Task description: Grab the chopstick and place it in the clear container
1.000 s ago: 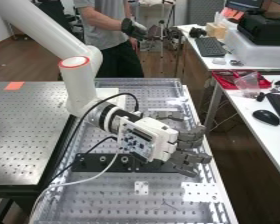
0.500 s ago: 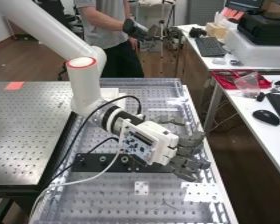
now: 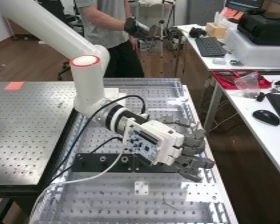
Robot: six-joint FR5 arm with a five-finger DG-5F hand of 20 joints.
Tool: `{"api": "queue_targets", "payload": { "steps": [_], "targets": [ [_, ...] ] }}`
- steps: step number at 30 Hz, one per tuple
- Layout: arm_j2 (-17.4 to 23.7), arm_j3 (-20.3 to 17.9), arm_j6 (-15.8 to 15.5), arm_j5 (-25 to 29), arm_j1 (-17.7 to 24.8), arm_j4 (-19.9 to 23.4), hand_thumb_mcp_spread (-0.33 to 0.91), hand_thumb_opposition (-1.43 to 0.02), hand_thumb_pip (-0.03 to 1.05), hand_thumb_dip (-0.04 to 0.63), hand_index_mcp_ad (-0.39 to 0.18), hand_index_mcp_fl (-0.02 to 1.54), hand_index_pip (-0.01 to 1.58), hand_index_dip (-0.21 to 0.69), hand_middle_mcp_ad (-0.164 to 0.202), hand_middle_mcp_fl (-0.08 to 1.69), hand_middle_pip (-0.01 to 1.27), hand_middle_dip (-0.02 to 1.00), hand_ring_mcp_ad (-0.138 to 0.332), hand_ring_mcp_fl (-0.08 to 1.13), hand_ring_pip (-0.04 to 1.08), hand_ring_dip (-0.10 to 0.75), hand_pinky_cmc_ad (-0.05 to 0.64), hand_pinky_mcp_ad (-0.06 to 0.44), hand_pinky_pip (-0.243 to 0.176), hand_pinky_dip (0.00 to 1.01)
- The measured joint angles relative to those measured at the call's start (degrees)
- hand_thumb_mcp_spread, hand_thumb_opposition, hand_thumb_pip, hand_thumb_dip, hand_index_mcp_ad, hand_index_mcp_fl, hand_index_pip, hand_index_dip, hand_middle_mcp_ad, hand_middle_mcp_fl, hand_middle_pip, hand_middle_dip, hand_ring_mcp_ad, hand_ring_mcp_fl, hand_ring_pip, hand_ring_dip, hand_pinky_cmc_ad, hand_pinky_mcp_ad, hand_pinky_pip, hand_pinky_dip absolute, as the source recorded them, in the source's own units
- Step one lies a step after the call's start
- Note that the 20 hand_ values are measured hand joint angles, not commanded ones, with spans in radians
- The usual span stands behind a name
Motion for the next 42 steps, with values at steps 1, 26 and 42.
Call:
{"api": "queue_targets", "payload": {
  "steps": [1, 26, 42],
  "targets": [
    [-0.01, 0.06, -0.04, -0.01, 0.0, 0.0, 0.56, -0.81, 0.59, 0.258, -0.073, 0.44, 1.25, 0.01, 0.051, 0.67, 0.61, 0.62, 0.035, 0.45, 0.06, 0.403, 0.344, 0.215, 0.037, 0.19],
    [-0.26, 1.13, -1.76, 1.24, -0.06, -0.07, 0.69, -0.98, 0.5, 0.25, -0.105, 0.67, 1.33, 0.014, 0.028, 0.91, 0.72, 0.67, 0.026, 0.59, 0.09, 0.443, 0.403, 0.218, 0.073, 0.19],
    [0.25, 0.94, -2.06, -0.51, -0.32, -1.74, 0.69, -0.97, 0.53, 0.253, -0.103, 0.68, 1.2, 0.021, 0.0, 0.91, 0.63, 0.67, 0.024, 0.57, 0.09, 0.443, 0.419, 0.239, 0.089, 0.2]
  ]
}}
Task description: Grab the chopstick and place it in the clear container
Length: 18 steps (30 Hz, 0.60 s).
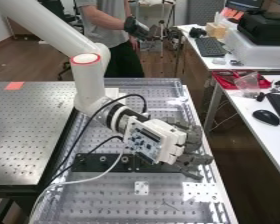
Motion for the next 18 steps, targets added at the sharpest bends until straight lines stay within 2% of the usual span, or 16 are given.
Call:
{"api": "queue_targets", "payload": {
  "steps": [3, 9, 13, 18],
  "targets": [
    [0.12, -0.06, -0.27, -0.22, -0.11, -0.15, 0.62, -0.93, 0.57, 0.258, -0.103, 0.58, 1.16, 0.021, 0.01, 0.84, 0.6, 0.67, 0.024, 0.53, 0.08, 0.443, 0.417, 0.239, 0.089, 0.2],
    [0.27, -0.3, -0.55, 0.04, -0.14, 0.49, 0.59, -0.88, 0.57, 0.264, -0.103, 0.56, 1.11, 0.024, 0.012, 0.8, 0.56, 0.67, 0.024, 0.51, 0.08, 0.443, 0.426, 0.239, 0.089, 0.2],
    [0.19, -0.26, -0.9, 0.2, -0.19, 0.71, 0.59, -0.88, 0.57, 0.264, -0.103, 0.62, 1.09, 0.023, 0.012, 0.81, 0.53, 0.67, 0.024, 0.51, 0.08, 0.443, 0.419, 0.239, 0.087, 0.2],
    [0.07, -0.36, -1.2, 0.33, -0.32, 1.65, 0.62, -0.99, 0.52, 0.253, -0.105, 0.71, 1.2, 0.017, 0.01, 0.85, 0.53, 0.66, 0.024, 0.53, 0.08, 0.443, 0.419, 0.239, 0.087, 0.2]
  ]
}}
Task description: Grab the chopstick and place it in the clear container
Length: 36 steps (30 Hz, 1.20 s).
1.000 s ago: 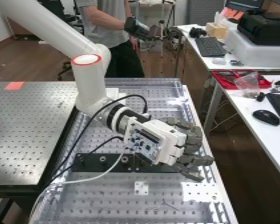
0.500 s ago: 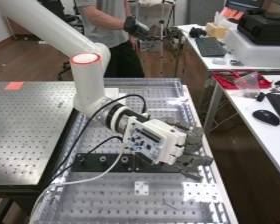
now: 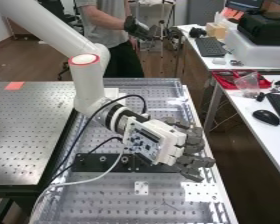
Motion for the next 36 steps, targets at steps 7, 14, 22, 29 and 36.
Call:
{"api": "queue_targets", "payload": {
  "steps": [7, 14, 22, 29, 36],
  "targets": [
    [-0.12, -0.09, -0.16, 0.68, -0.05, 0.66, 0.66, -1.0, 0.5, 0.255, -0.103, 0.76, 1.18, 0.017, 0.009, 1.01, 0.6, 0.66, 0.023, 0.6, 0.08, 0.449, 0.419, 0.239, 0.087, 0.2],
    [0.01, 0.05, -1.57, 1.36, -0.04, 0.7, 0.68, -1.02, 0.5, 0.253, -0.08, 0.84, 1.08, 0.061, 0.002, 1.02, 0.6, 0.66, 0.019, 0.69, 0.09, 0.445, 0.431, 0.248, 0.105, 0.2],
    [0.75, 0.57, -4.62, 1.66, -0.01, 2.03, 0.7, -1.02, 0.49, 0.253, -0.037, 0.92, 0.97, 0.091, 0.005, 1.05, 0.6, 0.66, 0.021, 0.8, 0.08, 0.445, 0.445, 0.265, 0.106, 0.2],
    [1.34, 1.79, -6.83, 0.7, -0.34, 2.31, 0.71, -1.03, 0.49, 0.253, -0.037, 0.95, 0.91, 0.108, 0.003, 1.09, 0.58, 0.65, 0.007, 0.85, 0.08, 0.447, 0.436, 0.283, 0.122, 0.2],
    [1.79, 3.97, -8.35, -1.19, -0.93, -0.71, 0.7, -1.03, 0.49, 0.253, -0.002, 0.96, 0.89, 0.108, 0.007, 1.13, 0.58, 0.64, -0.012, 0.88, 0.08, 0.447, 0.443, 0.279, 0.122, 0.2]
  ]
}}
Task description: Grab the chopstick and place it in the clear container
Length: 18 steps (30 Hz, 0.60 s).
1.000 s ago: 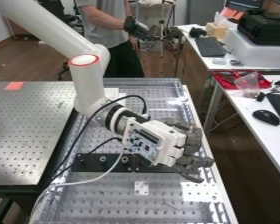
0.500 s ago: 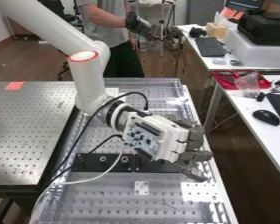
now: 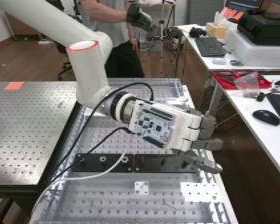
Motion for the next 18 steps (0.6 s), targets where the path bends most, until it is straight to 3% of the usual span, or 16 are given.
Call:
{"api": "queue_targets", "payload": {
  "steps": [4, 9, 18],
  "targets": [
    [0.36, 1.14, -1.03, -1.27, -0.38, -2.31, 0.7, -1.03, 0.49, 0.253, -0.005, 0.96, 0.88, 0.108, 0.012, 1.13, 0.58, 0.64, -0.007, 0.88, 0.08, 0.447, 0.445, 0.281, 0.126, 0.2],
    [1.61, 2.53, -4.75, -3.2, -0.99, -5.26, 0.7, -1.03, 0.5, 0.253, -0.002, 0.96, 0.86, 0.11, 0.014, 1.12, 0.57, 0.64, -0.009, 0.91, 0.08, 0.449, 0.445, 0.281, 0.124, 0.2],
    [5.91, 2.7, -8.76, -4.6, -1.03, -7.02, 0.7, -1.03, 0.49, 0.253, -0.003, 0.97, 0.84, 0.11, 0.024, 1.14, 0.57, 0.64, -0.023, 0.91, 0.08, 0.445, 0.445, 0.279, 0.126, 0.2]
  ]
}}
